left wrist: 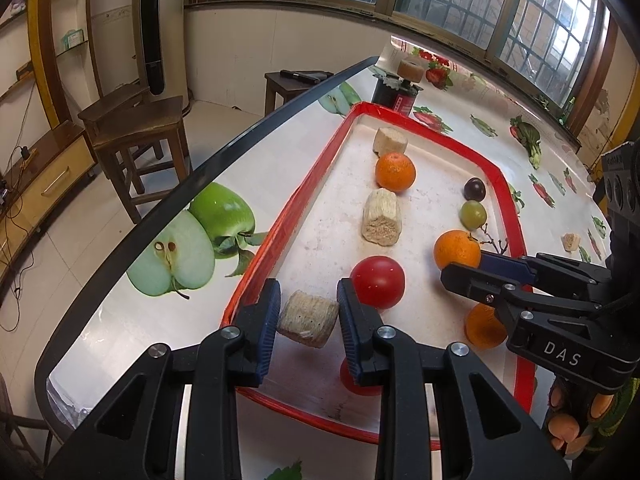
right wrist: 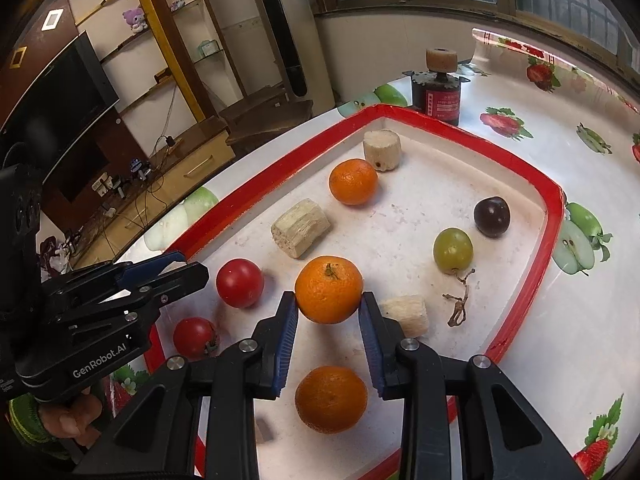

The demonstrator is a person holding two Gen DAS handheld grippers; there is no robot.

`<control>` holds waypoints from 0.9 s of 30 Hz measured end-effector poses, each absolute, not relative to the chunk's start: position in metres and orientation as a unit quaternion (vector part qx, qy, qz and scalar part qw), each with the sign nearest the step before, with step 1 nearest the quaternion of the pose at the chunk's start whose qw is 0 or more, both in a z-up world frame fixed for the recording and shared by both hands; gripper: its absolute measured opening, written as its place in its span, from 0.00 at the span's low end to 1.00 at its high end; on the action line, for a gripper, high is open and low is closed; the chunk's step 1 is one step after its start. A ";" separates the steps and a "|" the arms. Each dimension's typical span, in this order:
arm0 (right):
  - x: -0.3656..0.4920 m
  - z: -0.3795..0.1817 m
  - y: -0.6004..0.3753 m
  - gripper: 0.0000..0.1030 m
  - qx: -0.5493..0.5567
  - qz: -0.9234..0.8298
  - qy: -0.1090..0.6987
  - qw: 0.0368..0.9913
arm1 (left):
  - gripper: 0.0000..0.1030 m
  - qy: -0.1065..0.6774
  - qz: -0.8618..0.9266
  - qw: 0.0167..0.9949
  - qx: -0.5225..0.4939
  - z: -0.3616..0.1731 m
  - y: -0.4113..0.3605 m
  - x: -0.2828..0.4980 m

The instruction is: Organize fruits

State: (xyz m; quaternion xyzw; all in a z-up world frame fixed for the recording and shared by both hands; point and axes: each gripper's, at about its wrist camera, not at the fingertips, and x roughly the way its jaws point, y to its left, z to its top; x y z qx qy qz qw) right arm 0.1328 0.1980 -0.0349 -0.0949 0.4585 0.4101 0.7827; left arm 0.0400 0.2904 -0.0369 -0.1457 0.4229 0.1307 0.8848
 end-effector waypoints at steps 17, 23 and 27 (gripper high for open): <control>0.128 -0.028 0.197 0.40 -0.105 0.413 0.451 0.784 | 0.47 0.424 0.130 0.883 -0.153 -0.033 0.285 0.033; 0.125 -0.018 0.186 0.40 -0.100 0.415 0.444 0.788 | 0.50 0.424 0.136 0.882 -0.156 -0.030 0.284 0.030; 0.122 -0.014 0.179 0.40 -0.096 0.417 0.443 0.788 | 0.50 0.420 0.133 0.885 -0.152 -0.024 0.280 0.025</control>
